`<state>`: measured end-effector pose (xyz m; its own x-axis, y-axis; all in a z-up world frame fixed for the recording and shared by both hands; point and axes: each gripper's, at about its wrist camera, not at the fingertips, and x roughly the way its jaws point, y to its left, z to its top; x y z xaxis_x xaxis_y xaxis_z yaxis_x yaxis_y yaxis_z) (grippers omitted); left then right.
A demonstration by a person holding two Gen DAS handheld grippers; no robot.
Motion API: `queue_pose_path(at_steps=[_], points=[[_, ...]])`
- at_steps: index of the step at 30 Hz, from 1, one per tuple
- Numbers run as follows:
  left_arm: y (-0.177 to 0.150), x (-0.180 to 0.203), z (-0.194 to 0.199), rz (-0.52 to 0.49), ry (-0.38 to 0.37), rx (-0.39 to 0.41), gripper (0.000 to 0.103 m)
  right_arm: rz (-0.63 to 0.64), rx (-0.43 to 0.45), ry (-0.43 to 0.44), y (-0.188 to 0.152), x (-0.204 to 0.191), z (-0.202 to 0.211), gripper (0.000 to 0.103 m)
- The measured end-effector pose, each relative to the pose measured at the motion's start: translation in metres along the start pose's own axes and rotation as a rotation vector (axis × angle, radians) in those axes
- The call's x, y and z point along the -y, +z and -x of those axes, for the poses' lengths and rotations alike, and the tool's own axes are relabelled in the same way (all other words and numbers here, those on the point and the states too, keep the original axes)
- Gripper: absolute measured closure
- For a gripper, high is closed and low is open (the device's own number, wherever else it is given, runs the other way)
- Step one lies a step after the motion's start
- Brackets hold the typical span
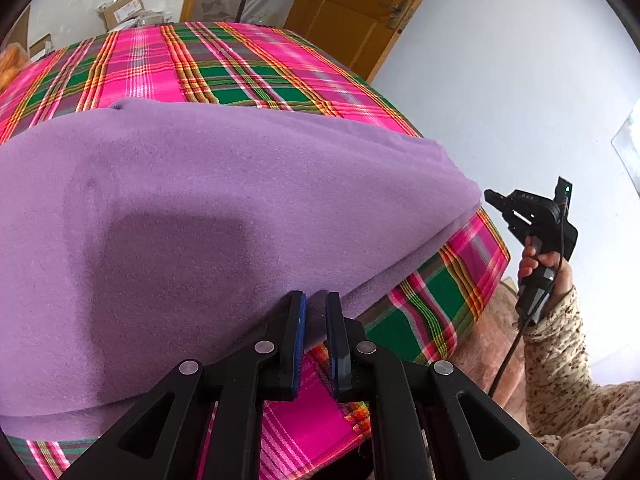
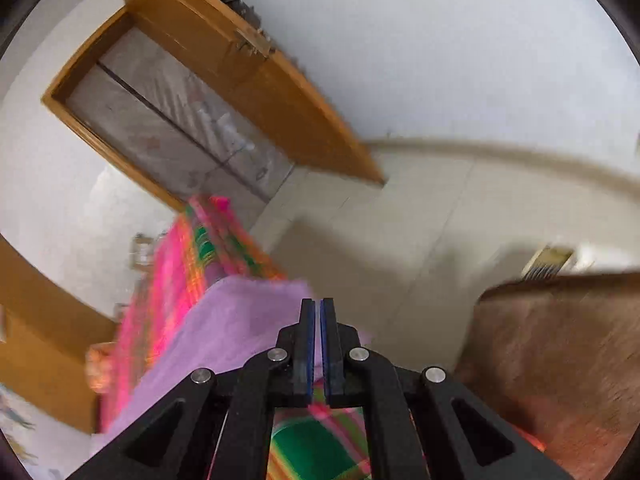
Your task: Fold clothes
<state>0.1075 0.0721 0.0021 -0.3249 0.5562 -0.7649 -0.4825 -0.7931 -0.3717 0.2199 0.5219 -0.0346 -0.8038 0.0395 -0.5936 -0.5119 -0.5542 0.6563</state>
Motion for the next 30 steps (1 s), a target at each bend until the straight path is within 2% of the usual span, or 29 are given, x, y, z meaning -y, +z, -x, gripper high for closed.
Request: queue_pose_path(at_steps=[2, 5, 6, 10, 12, 13, 14, 15, 16, 19, 23, 26, 28, 30], points=[[0.0, 0.0, 0.0, 0.004, -0.003, 0.001, 0.093, -0.043, -0.044, 0.067, -0.008, 0.003, -0.003, 0.096], [-0.001, -0.002, 0.001, 0.011, -0.012, 0.003, 0.093, -0.024, -0.054, 0.102, -0.023, -0.003, 0.0, 0.07], [-0.001, -0.003, 0.001, 0.013, -0.015, 0.003, 0.093, -0.006, -0.056, 0.108, -0.024, -0.007, 0.001, 0.066], [-0.003, -0.005, 0.002, 0.02, -0.028, 0.003, 0.093, 0.037, -0.079, 0.097, -0.026, -0.023, -0.007, 0.065], [-0.003, -0.006, 0.002, 0.024, -0.034, 0.003, 0.093, 0.058, -0.071, 0.07, -0.025, -0.03, -0.012, 0.066], [-0.004, -0.007, 0.003, 0.026, -0.038, 0.003, 0.093, 0.068, -0.067, 0.057, -0.025, -0.034, -0.015, 0.07], [-0.004, -0.007, 0.003, 0.029, -0.042, 0.003, 0.093, 0.078, -0.063, 0.043, -0.024, -0.038, -0.018, 0.086], [-0.005, -0.008, 0.003, 0.031, -0.045, 0.003, 0.093, 0.107, -0.042, 0.029, -0.023, -0.042, -0.015, 0.094], [-0.005, -0.008, 0.003, 0.031, -0.048, 0.003, 0.093, 0.137, -0.021, 0.015, -0.021, -0.046, -0.013, 0.098], [-0.005, -0.009, 0.003, 0.031, -0.055, 0.003, 0.093, 0.214, 0.045, -0.005, -0.019, -0.063, 0.0, 0.1], [-0.006, -0.011, 0.004, 0.035, -0.073, 0.003, 0.093, 0.241, 0.117, 0.016, -0.016, -0.074, 0.021, 0.101], [-0.007, -0.014, 0.005, 0.044, -0.089, 0.003, 0.093, 0.236, 0.102, -0.04, -0.017, -0.07, 0.02, 0.101], [-0.008, -0.016, 0.005, 0.046, -0.096, 0.003, 0.093, 0.203, 0.083, -0.14, -0.017, -0.057, 0.011, 0.103], [-0.009, -0.017, 0.006, 0.045, -0.101, 0.003, 0.093, 0.156, 0.049, -0.153, -0.014, -0.046, 0.004, 0.102]])
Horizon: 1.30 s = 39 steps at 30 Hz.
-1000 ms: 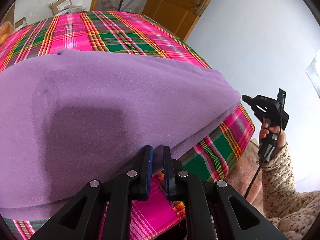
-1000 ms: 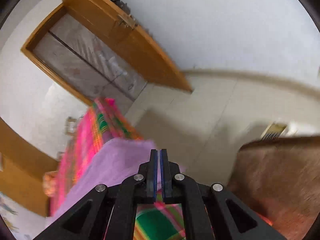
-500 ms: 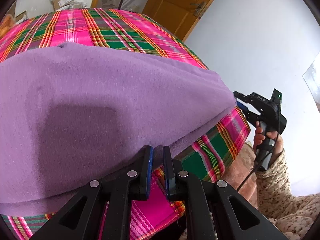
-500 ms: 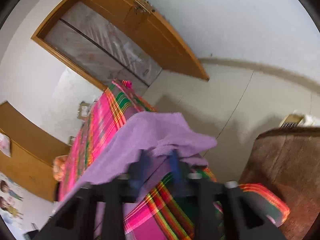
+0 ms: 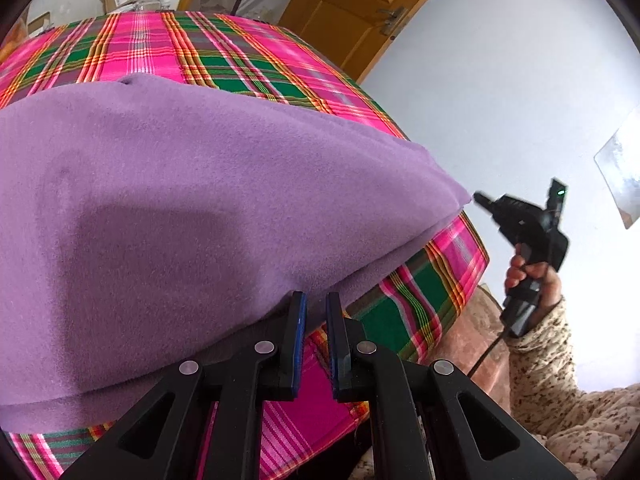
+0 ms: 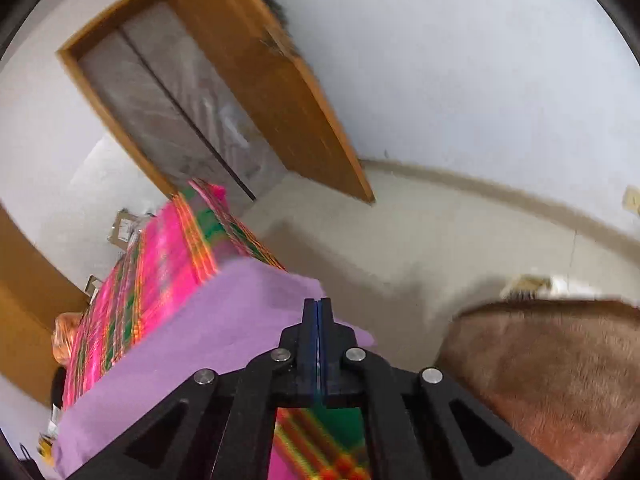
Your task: Fold clothes
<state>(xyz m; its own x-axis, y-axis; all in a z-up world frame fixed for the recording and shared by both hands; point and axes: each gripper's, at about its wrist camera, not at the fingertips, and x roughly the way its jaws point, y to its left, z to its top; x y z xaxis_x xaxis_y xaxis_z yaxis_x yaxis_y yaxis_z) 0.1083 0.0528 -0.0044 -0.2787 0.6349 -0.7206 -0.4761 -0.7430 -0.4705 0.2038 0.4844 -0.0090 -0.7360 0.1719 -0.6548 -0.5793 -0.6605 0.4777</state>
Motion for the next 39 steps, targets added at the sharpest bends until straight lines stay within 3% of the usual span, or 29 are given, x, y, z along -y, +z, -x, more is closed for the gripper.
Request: queue_pose_path(at_steps=[3, 6, 11, 16, 19, 23, 30, 32, 35, 39], points=[[0.001, 0.0, 0.0, -0.001, -0.004, -0.001, 0.093, -0.018, -0.012, -0.019, -0.003, 0.005, 0.0, 0.101], [0.004, -0.002, 0.001, 0.002, -0.012, 0.004, 0.093, 0.078, 0.027, 0.029, -0.006, -0.019, 0.011, 0.099], [0.005, -0.006, 0.004, 0.012, -0.022, 0.013, 0.093, 0.329, -0.016, 0.13, -0.03, -0.072, 0.014, 0.075], [0.003, -0.009, 0.006, 0.015, -0.025, 0.012, 0.093, 0.444, -0.077, 0.201, -0.048, -0.105, -0.002, 0.068], [0.003, -0.011, 0.008, 0.022, -0.03, 0.014, 0.093, 0.497, -0.15, 0.143, -0.058, -0.116, -0.015, 0.067], [0.002, -0.016, 0.012, 0.03, -0.03, 0.021, 0.093, 0.594, -0.144, 0.118, -0.078, -0.118, 0.0, 0.067], [-0.001, -0.029, 0.018, 0.055, -0.03, 0.025, 0.093, 0.744, -0.15, -0.007, -0.102, -0.127, 0.016, 0.067], [-0.001, -0.033, 0.021, 0.062, -0.03, 0.031, 0.093, 0.729, -0.152, 0.015, -0.095, -0.132, 0.02, 0.067], [-0.001, -0.041, 0.026, 0.081, -0.029, 0.04, 0.093, 0.729, -0.11, 0.13, -0.093, -0.149, 0.027, 0.067], [-0.001, -0.049, 0.032, 0.104, -0.032, 0.051, 0.093, 0.735, -0.155, 0.176, -0.096, -0.176, 0.002, 0.067]])
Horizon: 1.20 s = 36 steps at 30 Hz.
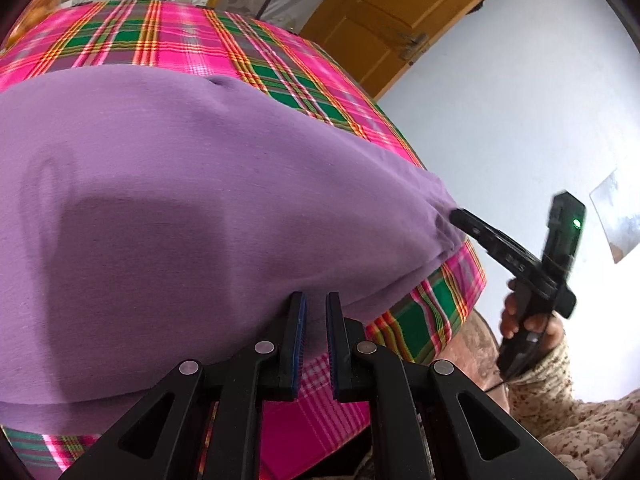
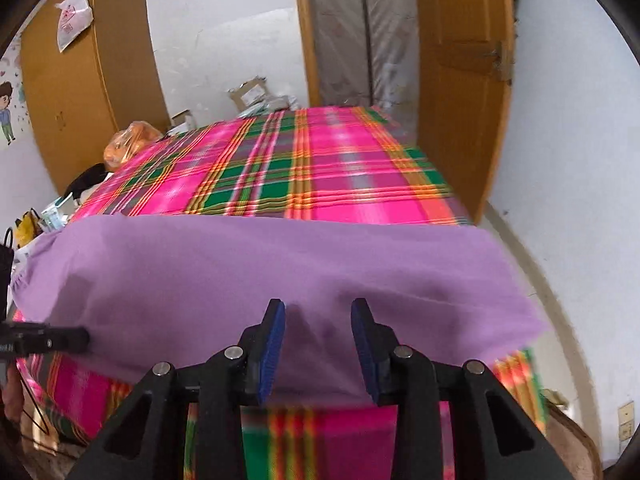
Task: Fold clothes
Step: 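Release the folded end with the right gripper and smooth the folded bundle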
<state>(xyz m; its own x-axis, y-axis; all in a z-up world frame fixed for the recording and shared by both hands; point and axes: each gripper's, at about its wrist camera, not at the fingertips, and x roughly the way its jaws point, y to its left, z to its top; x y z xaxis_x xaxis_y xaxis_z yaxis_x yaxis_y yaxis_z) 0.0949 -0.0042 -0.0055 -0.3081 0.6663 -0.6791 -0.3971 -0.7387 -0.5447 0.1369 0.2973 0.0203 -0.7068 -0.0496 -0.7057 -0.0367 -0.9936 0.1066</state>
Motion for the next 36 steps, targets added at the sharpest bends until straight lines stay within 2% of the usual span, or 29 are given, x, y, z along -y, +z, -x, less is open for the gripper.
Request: queue_pose_path(at_steps=[2, 4, 7, 12, 15, 17, 22, 30, 36], points=[[-0.002, -0.003, 0.004, 0.0, 0.002, 0.006, 0.093, -0.016, -0.046, 0.035, 0.001, -0.008, -0.018, 0.067], [-0.003, -0.008, 0.009, 0.009, 0.005, 0.017, 0.093, 0.001, -0.074, 0.029, -0.009, -0.015, -0.022, 0.067], [-0.004, -0.019, 0.017, 0.032, 0.011, 0.038, 0.093, 0.078, -0.055, -0.024, -0.023, -0.033, -0.009, 0.066], [0.002, -0.035, 0.031, 0.065, 0.041, 0.085, 0.093, 0.175, -0.096, -0.054, -0.03, -0.052, 0.0, 0.067], [0.002, -0.052, 0.044, 0.112, 0.07, 0.114, 0.093, 0.126, -0.059, 0.054, -0.016, -0.058, 0.007, 0.067], [-0.001, -0.062, 0.051, 0.143, 0.088, 0.13, 0.093, 0.16, -0.054, 0.109, -0.01, -0.073, 0.002, 0.067], [-0.013, -0.082, 0.067, 0.207, 0.124, 0.163, 0.093, 0.236, -0.143, 0.203, -0.016, -0.111, -0.024, 0.067], [-0.017, -0.109, 0.085, 0.275, 0.158, 0.209, 0.093, 0.28, -0.146, 0.199, -0.029, -0.124, -0.011, 0.067], [-0.021, -0.122, 0.096, 0.308, 0.157, 0.233, 0.093, 0.331, -0.141, 0.21, -0.036, -0.138, -0.008, 0.065]])
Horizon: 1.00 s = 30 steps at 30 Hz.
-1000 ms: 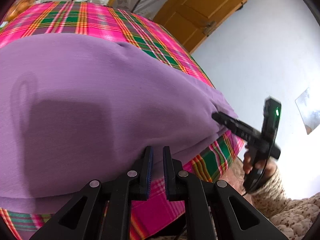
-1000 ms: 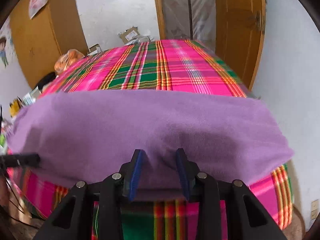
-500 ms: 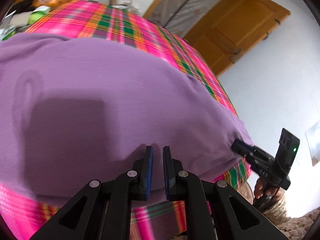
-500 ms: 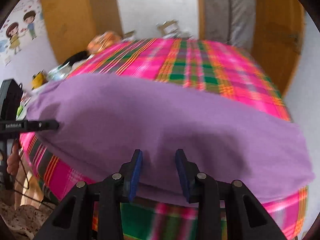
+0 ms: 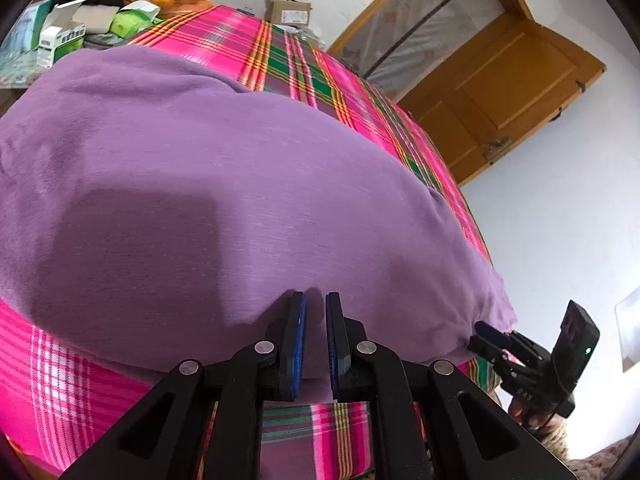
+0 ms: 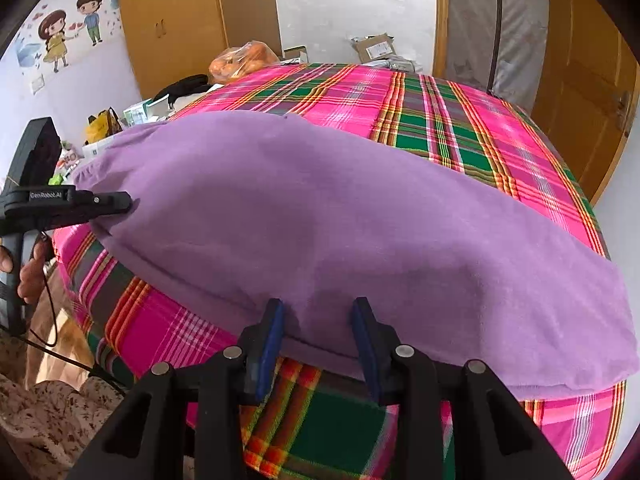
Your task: Fold clothes
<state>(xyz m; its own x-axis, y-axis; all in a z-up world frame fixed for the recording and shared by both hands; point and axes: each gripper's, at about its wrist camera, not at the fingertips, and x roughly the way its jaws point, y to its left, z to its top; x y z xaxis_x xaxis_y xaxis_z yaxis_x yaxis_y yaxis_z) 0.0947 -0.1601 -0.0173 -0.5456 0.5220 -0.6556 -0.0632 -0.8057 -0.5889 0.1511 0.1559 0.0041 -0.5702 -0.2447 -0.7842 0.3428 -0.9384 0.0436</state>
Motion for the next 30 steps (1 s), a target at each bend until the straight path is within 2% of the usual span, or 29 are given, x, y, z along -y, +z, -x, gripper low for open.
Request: queue_pose_path(at_steps=[8, 9, 11, 19, 20, 21, 23, 26, 30], points=[[-0.001, -0.011, 0.009, 0.023, 0.006, 0.021, 0.093, 0.031, 0.005, -0.04, 0.004, -0.01, -0.005, 0.067], [-0.002, -0.012, 0.011, 0.026, 0.007, 0.023, 0.093, 0.027, 0.006, -0.033, 0.004, -0.01, -0.005, 0.073], [-0.002, -0.013, 0.013, 0.025, 0.013, 0.026, 0.093, 0.02, 0.007, -0.017, 0.004, -0.01, -0.005, 0.079], [-0.002, -0.02, 0.017, 0.044, 0.025, 0.04, 0.093, 0.059, 0.031, -0.021, 0.006, -0.021, -0.008, 0.076], [-0.002, -0.021, 0.018, 0.045, 0.027, 0.041, 0.093, 0.06, 0.035, -0.028, 0.007, -0.021, -0.009, 0.083], [-0.001, -0.022, 0.019, 0.046, 0.03, 0.043, 0.093, 0.048, 0.037, -0.024, 0.008, -0.02, -0.008, 0.096], [0.0, -0.024, 0.02, 0.049, 0.043, 0.048, 0.093, 0.038, 0.045, 0.005, 0.009, -0.019, -0.002, 0.1], [0.002, -0.027, 0.025, 0.055, 0.078, 0.063, 0.093, 0.029, 0.066, 0.08, 0.01, -0.015, 0.012, 0.1], [0.005, -0.037, 0.034, 0.079, 0.112, 0.081, 0.093, 0.067, 0.011, 0.106, 0.003, -0.017, 0.008, 0.1]])
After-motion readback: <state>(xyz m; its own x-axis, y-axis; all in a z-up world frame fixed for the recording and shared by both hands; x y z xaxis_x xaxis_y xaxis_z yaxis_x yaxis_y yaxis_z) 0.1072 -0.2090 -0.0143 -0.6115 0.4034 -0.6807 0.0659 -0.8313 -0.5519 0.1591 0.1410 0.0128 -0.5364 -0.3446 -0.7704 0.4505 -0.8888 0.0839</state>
